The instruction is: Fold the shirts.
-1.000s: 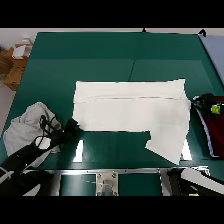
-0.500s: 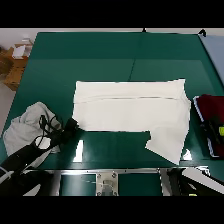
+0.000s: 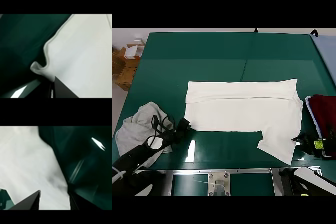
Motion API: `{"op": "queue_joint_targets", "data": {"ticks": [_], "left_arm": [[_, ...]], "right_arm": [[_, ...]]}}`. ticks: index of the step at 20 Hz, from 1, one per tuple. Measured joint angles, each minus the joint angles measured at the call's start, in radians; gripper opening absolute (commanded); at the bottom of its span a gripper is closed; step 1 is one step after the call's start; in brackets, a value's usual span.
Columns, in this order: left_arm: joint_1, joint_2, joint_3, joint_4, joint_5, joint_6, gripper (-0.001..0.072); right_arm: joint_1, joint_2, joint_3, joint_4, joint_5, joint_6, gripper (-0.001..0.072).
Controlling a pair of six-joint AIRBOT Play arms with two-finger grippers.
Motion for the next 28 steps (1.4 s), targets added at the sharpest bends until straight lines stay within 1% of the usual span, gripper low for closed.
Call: {"op": "queue_joint_targets", "data": {"ticks": [2,6,7,8,12,13,14,16,17,18,19,20,22,25,28], "left_arm": [[0.0,0.0,0.0,0.0,0.0,0.0,0.0025],[0.0,0.0,0.0,0.0,0.002,0.0,0.0026],[0.0,0.0,0.0,0.0,0.002,0.0,0.0025],[0.0,0.0,0.0,0.0,0.002,0.0,0.0026],[0.0,0.0,0.0,0.0,0.003,0.0,0.0025],[0.0,0.0,0.0,0.0,0.002,0.0,0.0025],[0.0,0.0,0.0,0.0,0.003,0.0,0.0025],[0.0,0.0,0.0,-0.001,0.002,0.0,0.0025],[0.0,0.0,0.0,-0.001,0.003,-0.001,0.0025],[0.0,0.0,0.0,-0.001,0.003,-0.002,0.0025],[0.0,0.0,0.0,-0.001,0.007,-0.002,0.0025],[0.0,0.0,0.0,-0.001,0.01,-0.003,0.0025],[0.0,0.002,0.0,-0.001,0.012,-0.003,0.0025],[0.0,0.016,0.011,0.003,0.011,0.001,0.0024],[0.0,0.054,0.055,0.045,-0.034,0.048,0.0023]], "right_arm": [[0.002,0.002,-0.014,0.019,-0.017,-0.016,0.0431],[0.003,-0.002,-0.027,0.124,-0.067,-0.086,0.0428],[0.003,-0.002,-0.03,0.144,-0.077,-0.098,0.0418],[0.003,-0.002,-0.031,0.16,-0.085,-0.107,0.0392],[0.003,-0.003,-0.032,0.19,-0.082,-0.127,0.0386],[0.003,-0.003,-0.032,0.193,-0.071,-0.128,0.0318],[0.004,-0.003,-0.032,0.19,-0.06,-0.129,0.0282],[0.004,-0.002,-0.033,0.192,-0.022,-0.129,0.0282],[0.004,-0.002,-0.032,0.188,-0.008,-0.127,0.0262],[0.004,-0.002,-0.033,0.172,0.005,-0.118,0.0151],[0.004,-0.002,-0.033,0.164,0.015,-0.109,0.0061],[0.004,-0.002,-0.033,0.159,0.022,-0.103,0.0017],[0.004,-0.001,-0.032,0.184,0.033,-0.101,0.0015],[0.004,0.003,-0.026,0.261,0.04,-0.119,0.0015],[0.004,0.028,-0.02,0.3,0.044,-0.124,0.0015]]}}
